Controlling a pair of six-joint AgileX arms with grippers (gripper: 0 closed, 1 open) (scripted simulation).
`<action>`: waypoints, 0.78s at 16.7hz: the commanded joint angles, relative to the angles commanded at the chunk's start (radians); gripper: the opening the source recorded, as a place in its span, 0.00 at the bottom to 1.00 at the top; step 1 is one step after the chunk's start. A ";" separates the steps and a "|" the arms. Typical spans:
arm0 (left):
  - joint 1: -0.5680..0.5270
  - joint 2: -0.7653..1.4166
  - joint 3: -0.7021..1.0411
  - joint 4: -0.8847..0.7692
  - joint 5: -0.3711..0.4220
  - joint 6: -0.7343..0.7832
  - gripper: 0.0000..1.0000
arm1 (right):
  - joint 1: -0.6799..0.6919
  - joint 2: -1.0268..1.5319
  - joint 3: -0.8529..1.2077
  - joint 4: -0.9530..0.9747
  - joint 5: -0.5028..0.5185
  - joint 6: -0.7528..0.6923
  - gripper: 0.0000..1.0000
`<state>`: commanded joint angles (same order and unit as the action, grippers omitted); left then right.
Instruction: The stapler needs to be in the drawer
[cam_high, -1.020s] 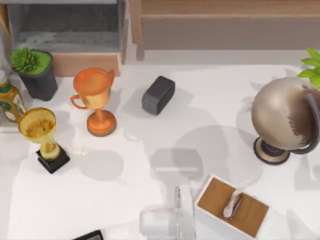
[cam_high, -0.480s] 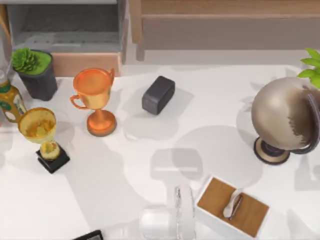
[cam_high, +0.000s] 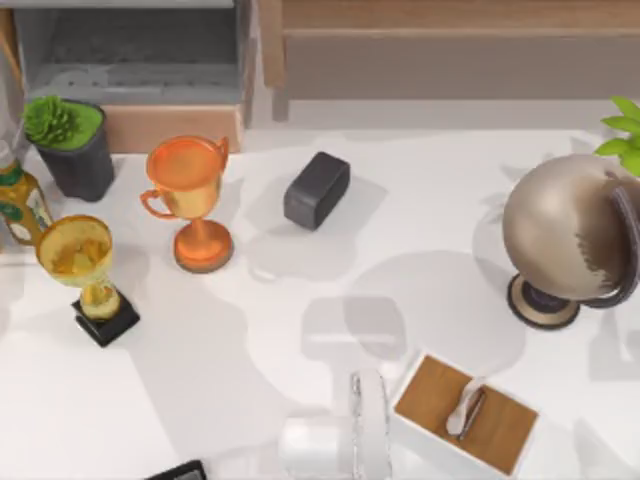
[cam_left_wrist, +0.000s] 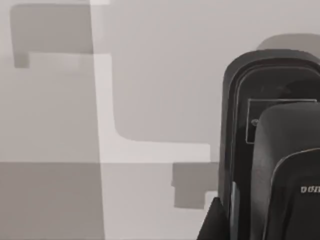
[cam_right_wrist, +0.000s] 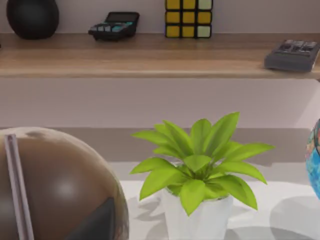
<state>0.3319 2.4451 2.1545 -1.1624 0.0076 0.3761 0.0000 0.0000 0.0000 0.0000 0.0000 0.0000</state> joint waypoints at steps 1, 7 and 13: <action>0.001 0.004 -0.008 0.008 0.000 0.000 0.00 | 0.000 0.000 0.000 0.000 0.000 0.000 1.00; 0.001 0.005 -0.014 0.011 -0.001 -0.001 0.15 | 0.000 0.000 0.000 0.000 0.000 0.000 1.00; 0.001 0.005 -0.014 0.011 -0.001 -0.001 0.60 | 0.000 0.000 0.000 0.000 0.000 0.000 1.00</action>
<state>0.3331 2.4504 2.1407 -1.1518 0.0066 0.3755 0.0000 0.0000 0.0000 0.0000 0.0000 0.0000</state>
